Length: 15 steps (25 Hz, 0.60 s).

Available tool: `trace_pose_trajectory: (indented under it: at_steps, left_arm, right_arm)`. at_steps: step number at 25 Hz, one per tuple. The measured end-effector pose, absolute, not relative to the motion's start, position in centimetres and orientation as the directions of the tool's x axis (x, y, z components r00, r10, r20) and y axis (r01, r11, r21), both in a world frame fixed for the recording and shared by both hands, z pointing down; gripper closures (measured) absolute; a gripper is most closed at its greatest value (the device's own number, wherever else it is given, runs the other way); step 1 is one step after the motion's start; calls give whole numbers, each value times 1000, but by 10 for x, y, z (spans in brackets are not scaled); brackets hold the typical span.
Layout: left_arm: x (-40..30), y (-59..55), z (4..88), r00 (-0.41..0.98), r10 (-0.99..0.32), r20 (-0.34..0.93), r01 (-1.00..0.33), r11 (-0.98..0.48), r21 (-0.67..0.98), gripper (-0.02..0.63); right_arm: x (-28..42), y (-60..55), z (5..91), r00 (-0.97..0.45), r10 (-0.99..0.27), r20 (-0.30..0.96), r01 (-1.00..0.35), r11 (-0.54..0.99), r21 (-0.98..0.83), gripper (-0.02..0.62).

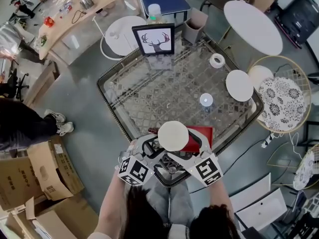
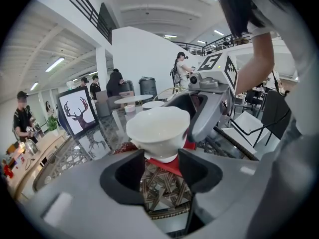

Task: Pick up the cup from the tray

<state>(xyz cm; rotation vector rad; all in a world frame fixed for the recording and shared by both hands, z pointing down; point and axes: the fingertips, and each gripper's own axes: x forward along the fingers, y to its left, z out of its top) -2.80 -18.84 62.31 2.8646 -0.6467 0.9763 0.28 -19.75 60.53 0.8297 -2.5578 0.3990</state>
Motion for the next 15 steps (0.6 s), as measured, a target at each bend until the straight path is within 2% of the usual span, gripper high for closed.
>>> trace_pose_trajectory:
  at_steps: [15]
  left_arm:
    - [-26, -208, 607, 699, -403, 591, -376, -910, -176, 394]
  right_arm:
    - [7, -212, 583, -750, -515, 415, -598, 796, -92, 156]
